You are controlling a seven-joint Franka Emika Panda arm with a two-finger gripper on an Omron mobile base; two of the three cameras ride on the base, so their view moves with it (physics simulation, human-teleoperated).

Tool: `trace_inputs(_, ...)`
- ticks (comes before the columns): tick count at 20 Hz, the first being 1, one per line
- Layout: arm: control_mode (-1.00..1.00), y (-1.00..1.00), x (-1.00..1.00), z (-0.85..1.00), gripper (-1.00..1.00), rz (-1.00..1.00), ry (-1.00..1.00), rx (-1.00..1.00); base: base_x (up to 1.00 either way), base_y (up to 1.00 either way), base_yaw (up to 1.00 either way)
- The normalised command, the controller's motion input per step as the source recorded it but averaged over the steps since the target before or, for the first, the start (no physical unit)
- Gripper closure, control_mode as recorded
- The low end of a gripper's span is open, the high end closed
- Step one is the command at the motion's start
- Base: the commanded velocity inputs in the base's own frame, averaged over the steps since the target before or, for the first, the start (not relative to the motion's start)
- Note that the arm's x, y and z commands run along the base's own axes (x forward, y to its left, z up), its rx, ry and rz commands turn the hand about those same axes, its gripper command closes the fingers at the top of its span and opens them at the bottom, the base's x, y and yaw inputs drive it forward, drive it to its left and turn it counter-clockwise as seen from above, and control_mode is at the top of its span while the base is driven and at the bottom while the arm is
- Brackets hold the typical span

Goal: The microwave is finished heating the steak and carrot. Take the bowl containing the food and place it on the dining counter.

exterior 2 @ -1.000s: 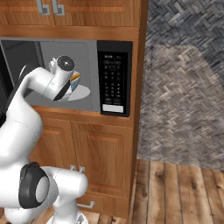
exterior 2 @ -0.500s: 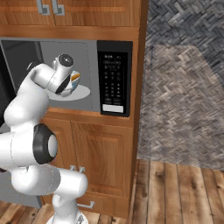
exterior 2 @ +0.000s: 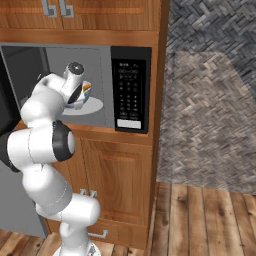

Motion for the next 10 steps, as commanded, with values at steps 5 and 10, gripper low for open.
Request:
trace_inputs(5,-1.00,0.00,0.00,-0.50,1.00,0.00,0.01,-0.07,0.00,0.00,0.00)
trace_inputs(10,-1.00,0.00,0.00,-0.03,1.00,0.00,0.00,0.00,0.00,0.00,0.00)
